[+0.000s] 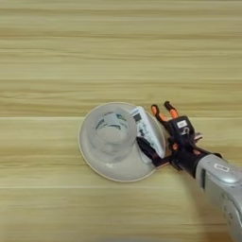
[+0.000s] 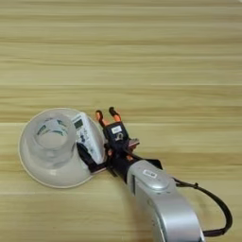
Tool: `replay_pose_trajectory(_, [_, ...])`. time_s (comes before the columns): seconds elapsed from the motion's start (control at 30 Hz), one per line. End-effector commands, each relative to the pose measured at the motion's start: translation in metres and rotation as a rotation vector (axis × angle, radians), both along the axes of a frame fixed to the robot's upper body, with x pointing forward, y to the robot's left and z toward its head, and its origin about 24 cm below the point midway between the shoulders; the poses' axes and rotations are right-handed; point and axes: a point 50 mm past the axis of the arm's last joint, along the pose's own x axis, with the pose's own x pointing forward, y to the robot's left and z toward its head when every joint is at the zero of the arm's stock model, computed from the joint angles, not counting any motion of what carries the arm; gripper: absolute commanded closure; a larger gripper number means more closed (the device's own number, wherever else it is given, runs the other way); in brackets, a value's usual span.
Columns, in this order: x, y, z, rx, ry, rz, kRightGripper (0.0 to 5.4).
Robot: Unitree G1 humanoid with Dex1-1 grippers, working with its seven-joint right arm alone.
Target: Move the objects on the table
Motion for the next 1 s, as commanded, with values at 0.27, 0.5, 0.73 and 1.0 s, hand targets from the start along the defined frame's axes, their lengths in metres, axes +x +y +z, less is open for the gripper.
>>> replay_pose_trajectory(0.27, [0.010, -0.006, 0.028, -0.009, -0.138, -0.011, 0.02])
replay_pose_trajectory(0.5, [0.010, -0.007, 0.032, -0.010, -0.153, -0.019, 0.02])
replay_pose_trajectory(0.73, [0.014, -0.019, 0.042, -0.017, -0.189, -0.057, 0.02])
replay_pose_trajectory(1.0, [0.017, -0.031, 0.050, -0.025, -0.214, -0.098, 0.02])
